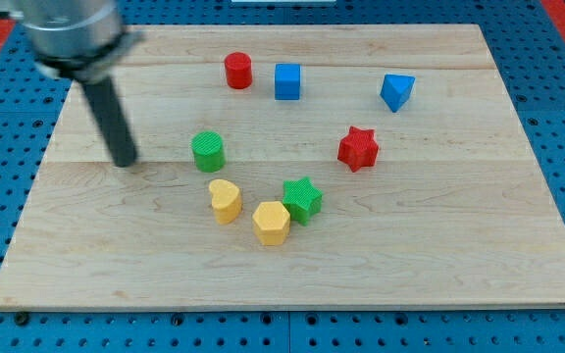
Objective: Slide the blue cube to the top center
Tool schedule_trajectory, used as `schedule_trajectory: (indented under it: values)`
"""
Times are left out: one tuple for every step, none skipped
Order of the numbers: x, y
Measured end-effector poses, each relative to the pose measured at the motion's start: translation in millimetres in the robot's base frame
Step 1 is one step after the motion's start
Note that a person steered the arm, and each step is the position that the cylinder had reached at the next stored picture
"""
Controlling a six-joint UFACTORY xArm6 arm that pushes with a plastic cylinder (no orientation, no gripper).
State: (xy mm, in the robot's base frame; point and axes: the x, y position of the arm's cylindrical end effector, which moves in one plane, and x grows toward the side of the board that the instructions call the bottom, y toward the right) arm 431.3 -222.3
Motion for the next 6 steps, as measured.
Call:
schedule_trajectory:
  values:
    - [-43, 71]
    - [-72, 191]
    - [-102, 213]
    - [-134, 236]
    - [-176, 195]
    - [-172, 141]
